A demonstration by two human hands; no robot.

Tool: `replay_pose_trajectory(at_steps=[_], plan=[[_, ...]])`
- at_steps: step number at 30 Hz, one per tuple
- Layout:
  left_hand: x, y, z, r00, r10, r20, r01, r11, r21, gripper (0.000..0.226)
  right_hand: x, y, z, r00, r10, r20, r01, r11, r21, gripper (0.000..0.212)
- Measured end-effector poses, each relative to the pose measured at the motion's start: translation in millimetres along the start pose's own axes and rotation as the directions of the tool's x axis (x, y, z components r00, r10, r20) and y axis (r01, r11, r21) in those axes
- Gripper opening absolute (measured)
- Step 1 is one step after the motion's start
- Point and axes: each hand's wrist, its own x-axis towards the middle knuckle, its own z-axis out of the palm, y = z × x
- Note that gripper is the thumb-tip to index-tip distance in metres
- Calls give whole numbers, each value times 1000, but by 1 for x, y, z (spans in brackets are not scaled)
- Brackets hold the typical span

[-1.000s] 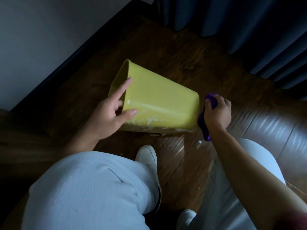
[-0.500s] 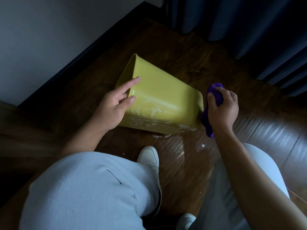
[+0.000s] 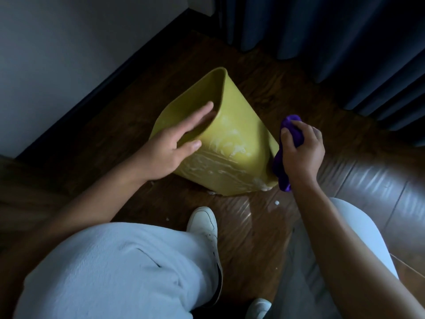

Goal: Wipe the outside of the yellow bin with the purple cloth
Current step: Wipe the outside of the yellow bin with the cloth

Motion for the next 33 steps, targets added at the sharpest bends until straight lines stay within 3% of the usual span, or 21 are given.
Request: replay_pose_trajectory(at_steps=[3,5,7,10,14,18,24,27,33], plan=[[-6,-6,19,998,11,-58,1,979,205,54,0,-4,-1,1000,4,1,-4,1000,20,39],[-7,-7,32,986,131,-108,-91,945,313,50,-2,-6,-1,1000,9,9,-9,1000,25,39],[-6,-12,34,983,156,-99,-122,950,287,50,-3,-8,-2,1000,11,5,-12,1000,27,39],[-5,-18,31,994,36,-105,-19,988,154,51,-3,-10,-4,1000,17,1,-17,999,29,39],[-6,-11,30,963,19,-270,-8,999,43,46,-4,-13,-7,999,36,5,-37,998,48,38],[-2,-7,22,944,-97,-314,82,995,-58,47,-1,-14,-8,1000,12,26,-13,1000,14,36],[1,-6,21,937,-24,-349,53,996,73,60,-2,-15,-10,998,25,63,-26,1000,15,36],[0,-7,22,939,-43,-342,43,999,-8,55,-4,-16,-10,995,34,96,-36,999,15,36],[-1,-5,30,934,-29,-355,28,1000,-10,52,-7,-48,-7,982,7,191,-20,998,66,32]])
